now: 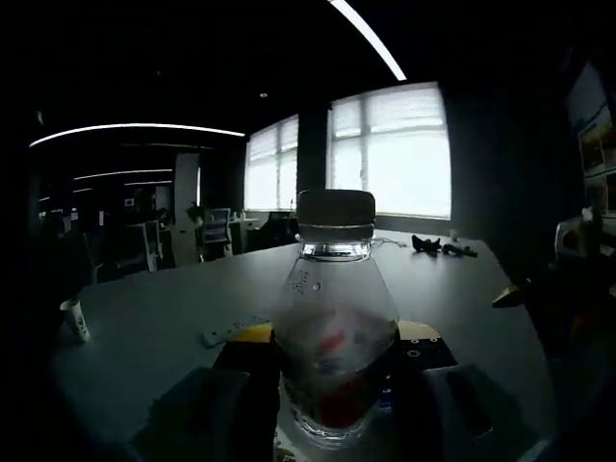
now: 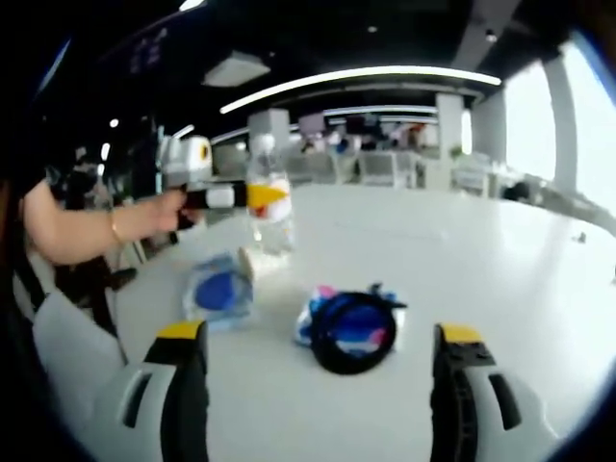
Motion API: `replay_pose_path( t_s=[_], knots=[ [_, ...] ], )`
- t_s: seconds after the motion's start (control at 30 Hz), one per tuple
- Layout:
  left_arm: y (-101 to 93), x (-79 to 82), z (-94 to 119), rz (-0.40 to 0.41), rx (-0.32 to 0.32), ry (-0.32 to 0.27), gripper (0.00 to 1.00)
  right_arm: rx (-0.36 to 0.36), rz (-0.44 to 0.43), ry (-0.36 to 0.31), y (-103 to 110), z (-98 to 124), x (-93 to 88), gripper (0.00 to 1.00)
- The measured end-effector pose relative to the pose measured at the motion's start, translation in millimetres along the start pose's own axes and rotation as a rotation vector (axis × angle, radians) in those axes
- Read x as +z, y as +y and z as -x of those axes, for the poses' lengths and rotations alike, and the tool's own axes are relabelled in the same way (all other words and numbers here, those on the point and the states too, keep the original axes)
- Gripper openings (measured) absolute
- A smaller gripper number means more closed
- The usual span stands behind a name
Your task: Arrange the tabletop items into an orderly group along one side of the table until the central work area is clear of visible clutter.
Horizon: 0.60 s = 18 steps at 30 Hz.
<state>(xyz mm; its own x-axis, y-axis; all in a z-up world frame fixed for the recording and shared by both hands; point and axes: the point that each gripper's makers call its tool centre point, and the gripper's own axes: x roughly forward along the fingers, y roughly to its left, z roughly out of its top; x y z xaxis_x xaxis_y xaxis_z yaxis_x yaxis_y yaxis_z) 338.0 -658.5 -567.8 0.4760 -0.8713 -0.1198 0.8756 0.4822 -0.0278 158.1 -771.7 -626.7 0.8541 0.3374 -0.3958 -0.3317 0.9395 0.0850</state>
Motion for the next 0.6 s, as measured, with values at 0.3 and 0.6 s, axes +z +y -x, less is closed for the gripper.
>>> replay_pose_path(
  t_s=[0.3, 0.6],
  knots=[
    [39.8, 7.2, 26.7, -0.025, 0.054, 0.003, 0.42, 0.012, 0.001, 0.015, 3.0, -2.1, -3.1, 0.94],
    [76.5, 0.9, 39.6, -0.023, 0.088, 0.006, 0.42, 0.021, 0.01, 0.033, 3.5, -8.3, -3.0, 0.93]
  ],
)
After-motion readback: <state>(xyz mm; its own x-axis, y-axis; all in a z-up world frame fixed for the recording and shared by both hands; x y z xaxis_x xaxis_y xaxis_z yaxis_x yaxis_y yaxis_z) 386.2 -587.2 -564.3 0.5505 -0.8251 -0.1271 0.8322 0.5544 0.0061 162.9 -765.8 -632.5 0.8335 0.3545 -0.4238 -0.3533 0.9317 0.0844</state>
